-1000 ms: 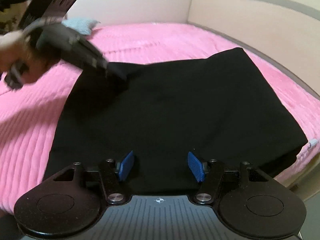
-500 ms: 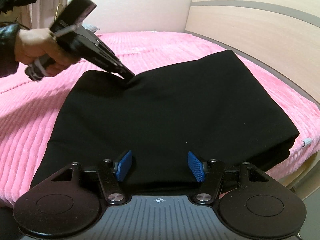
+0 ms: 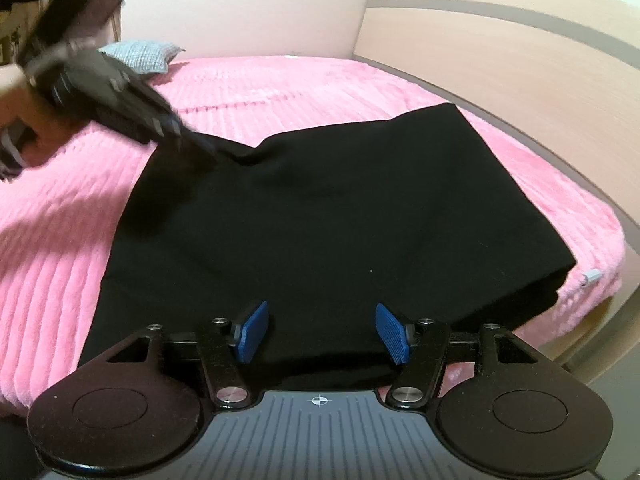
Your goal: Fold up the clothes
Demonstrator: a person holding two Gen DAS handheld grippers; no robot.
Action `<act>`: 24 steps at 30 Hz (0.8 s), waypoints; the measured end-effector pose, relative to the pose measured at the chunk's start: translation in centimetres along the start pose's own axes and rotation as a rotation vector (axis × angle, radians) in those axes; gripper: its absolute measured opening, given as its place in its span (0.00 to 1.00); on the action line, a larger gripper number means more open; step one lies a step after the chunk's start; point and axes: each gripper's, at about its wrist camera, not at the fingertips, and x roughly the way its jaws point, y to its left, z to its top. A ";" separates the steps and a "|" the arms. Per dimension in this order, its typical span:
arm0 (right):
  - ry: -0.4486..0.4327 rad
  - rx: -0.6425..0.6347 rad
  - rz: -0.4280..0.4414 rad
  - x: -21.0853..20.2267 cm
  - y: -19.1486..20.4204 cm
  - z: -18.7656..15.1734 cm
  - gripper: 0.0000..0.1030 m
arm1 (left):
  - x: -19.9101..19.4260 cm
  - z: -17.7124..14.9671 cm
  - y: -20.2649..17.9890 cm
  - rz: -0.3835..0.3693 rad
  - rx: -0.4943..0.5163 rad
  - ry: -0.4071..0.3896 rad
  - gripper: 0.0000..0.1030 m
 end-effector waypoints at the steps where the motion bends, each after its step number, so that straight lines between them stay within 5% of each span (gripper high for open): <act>1: 0.004 0.001 -0.003 -0.4 0.0 -0.1 0.61 | 0.9 -0.5 0.5 0.026 -0.017 0.013 0.06; 3: 0.012 0.003 -0.007 -1.2 0.0 -0.3 0.61 | 1.4 -0.7 2.4 0.024 -0.129 -0.004 0.03; 7: 0.048 0.077 -0.003 -3.5 -1.6 -0.9 0.61 | 0.8 0.1 3.1 0.127 -0.156 0.012 0.03; 11: 0.051 0.069 -0.044 -6.2 -2.1 -2.5 0.61 | -1.6 0.3 0.8 0.228 -0.053 0.025 0.04; 14: 0.043 0.067 -0.065 -8.4 -2.1 -3.9 0.62 | -5.4 -0.9 -4.1 0.233 0.065 0.001 0.15; 17: 0.024 0.073 -0.076 -9.6 -1.7 -4.9 0.90 | -8.5 -2.8 -10.6 0.221 0.230 -0.008 0.37; 24: -0.009 0.081 -0.045 -11.6 -0.9 -6.2 0.90 | -7.4 -7.5 -23.6 0.334 0.549 0.006 0.45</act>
